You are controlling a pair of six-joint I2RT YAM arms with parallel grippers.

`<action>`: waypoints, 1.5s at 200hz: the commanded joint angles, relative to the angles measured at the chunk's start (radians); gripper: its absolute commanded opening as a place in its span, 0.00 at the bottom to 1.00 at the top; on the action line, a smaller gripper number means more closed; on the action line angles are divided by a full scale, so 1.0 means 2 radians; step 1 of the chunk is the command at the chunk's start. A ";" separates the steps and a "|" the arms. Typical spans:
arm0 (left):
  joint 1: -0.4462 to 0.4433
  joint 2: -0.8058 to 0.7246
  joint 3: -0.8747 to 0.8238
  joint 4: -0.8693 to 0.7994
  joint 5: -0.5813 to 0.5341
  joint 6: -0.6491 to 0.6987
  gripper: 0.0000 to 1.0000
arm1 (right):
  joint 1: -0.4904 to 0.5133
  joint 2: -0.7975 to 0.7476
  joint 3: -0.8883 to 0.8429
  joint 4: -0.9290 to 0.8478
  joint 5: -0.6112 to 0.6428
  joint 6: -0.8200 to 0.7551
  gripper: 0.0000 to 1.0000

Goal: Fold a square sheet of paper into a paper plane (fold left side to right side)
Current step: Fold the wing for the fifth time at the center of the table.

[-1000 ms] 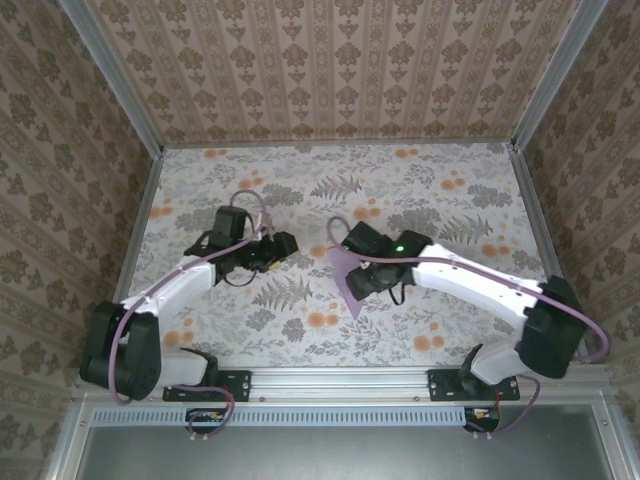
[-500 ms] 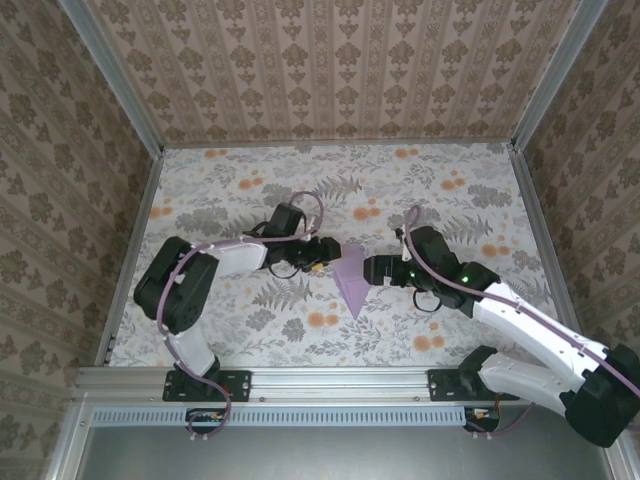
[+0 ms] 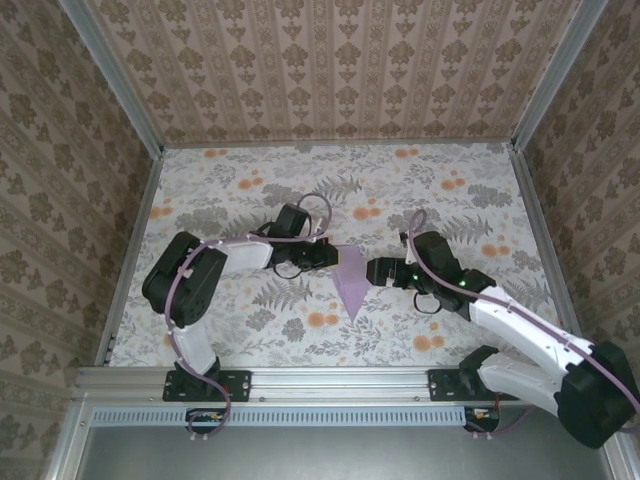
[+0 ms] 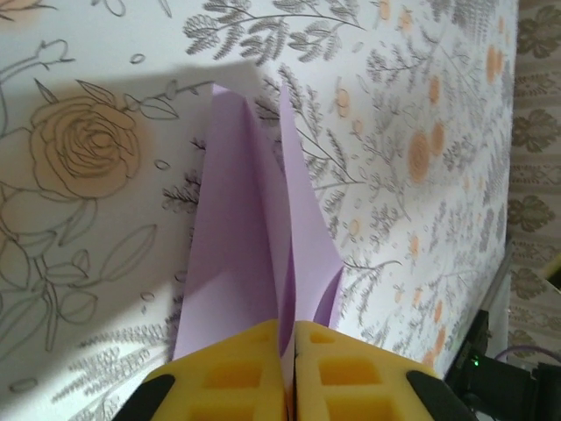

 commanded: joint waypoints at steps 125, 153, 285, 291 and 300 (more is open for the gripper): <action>0.016 -0.041 -0.058 0.084 0.084 0.047 0.02 | -0.111 0.321 0.041 0.295 -0.333 -0.027 0.80; 0.015 -0.036 -0.057 0.089 0.089 0.047 0.02 | -0.111 0.363 0.049 0.347 -0.365 -0.014 0.78; 0.024 -0.004 -0.052 0.079 0.078 0.058 0.02 | -0.111 0.354 0.047 0.331 -0.402 -0.021 0.48; 0.024 -0.002 -0.052 0.079 0.077 0.059 0.02 | -0.111 0.351 0.048 0.320 -0.399 -0.026 0.46; 0.024 0.001 -0.051 0.080 0.078 0.060 0.02 | -0.111 0.347 0.049 0.308 -0.397 -0.033 0.44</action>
